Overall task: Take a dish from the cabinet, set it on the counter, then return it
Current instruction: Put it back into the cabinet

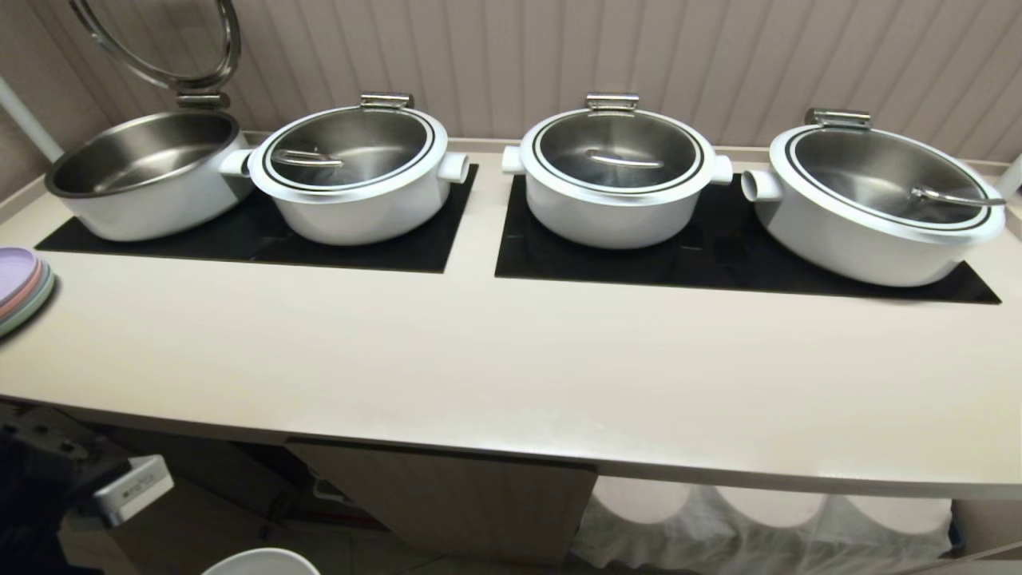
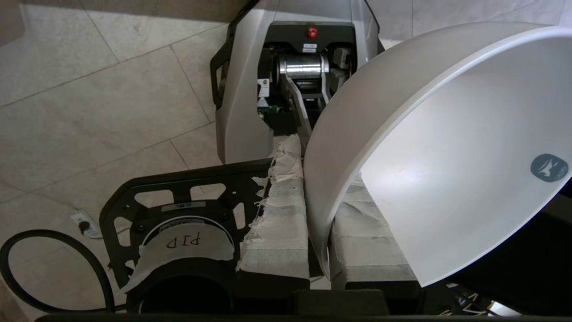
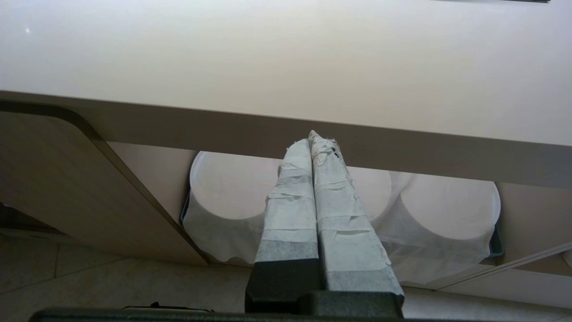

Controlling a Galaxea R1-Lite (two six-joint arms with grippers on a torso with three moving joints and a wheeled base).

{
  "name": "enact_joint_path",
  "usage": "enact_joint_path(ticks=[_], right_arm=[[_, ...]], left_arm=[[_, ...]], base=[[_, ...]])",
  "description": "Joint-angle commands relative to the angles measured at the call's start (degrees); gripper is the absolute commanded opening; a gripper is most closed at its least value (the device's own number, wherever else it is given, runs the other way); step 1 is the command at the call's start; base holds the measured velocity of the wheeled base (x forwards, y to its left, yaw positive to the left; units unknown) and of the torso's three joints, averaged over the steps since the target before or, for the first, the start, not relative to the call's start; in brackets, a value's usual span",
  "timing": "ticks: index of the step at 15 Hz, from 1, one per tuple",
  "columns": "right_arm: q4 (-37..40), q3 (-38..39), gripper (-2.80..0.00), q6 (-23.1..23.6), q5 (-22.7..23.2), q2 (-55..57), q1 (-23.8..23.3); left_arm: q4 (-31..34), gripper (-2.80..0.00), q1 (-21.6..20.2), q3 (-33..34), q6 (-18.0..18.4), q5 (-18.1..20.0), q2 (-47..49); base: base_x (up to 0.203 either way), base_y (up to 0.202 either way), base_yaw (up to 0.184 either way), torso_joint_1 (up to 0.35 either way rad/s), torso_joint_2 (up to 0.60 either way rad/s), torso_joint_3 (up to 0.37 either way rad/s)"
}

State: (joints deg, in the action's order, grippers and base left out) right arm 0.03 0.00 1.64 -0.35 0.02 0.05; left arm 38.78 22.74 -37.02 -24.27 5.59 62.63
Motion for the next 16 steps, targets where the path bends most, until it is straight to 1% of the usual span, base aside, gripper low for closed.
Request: enact_joint_path(ticks=[1, 7, 8, 11, 16], right_arm=[[0.01, 0.00, -2.80, 0.03, 0.00, -0.02, 0.04], [-0.03, 0.00, -2.80, 0.03, 0.00, -0.02, -0.04], [-0.03, 0.00, -2.80, 0.03, 0.00, -0.02, 0.04], [-0.03, 0.00, -2.80, 0.03, 0.00, -0.02, 0.04], [-0.03, 0.00, -2.80, 0.03, 0.00, -0.02, 0.04]], left_arm=[[0.25, -2.80, 0.03, 0.11, -0.07, -0.05, -0.50], [0.33, -2.80, 0.76, 0.81, -0.07, -0.07, -1.73], [0.33, -2.80, 1.24, 0.90, -0.07, -0.05, -1.73], [0.33, -2.80, 4.59, 0.91, -0.07, -0.45, -1.81], [0.25, -2.80, 4.86, 1.25, -0.07, -0.05, -1.73]], base=[[0.000, 0.000, 0.000, 0.000, 0.00, 0.000], [0.000, 0.000, 0.000, 0.000, 0.00, 0.000], [0.000, 0.000, 0.000, 0.000, 0.00, 0.000], [0.000, 0.000, 0.000, 0.000, 0.00, 0.000], [0.000, 0.000, 0.000, 0.000, 0.00, 0.000]])
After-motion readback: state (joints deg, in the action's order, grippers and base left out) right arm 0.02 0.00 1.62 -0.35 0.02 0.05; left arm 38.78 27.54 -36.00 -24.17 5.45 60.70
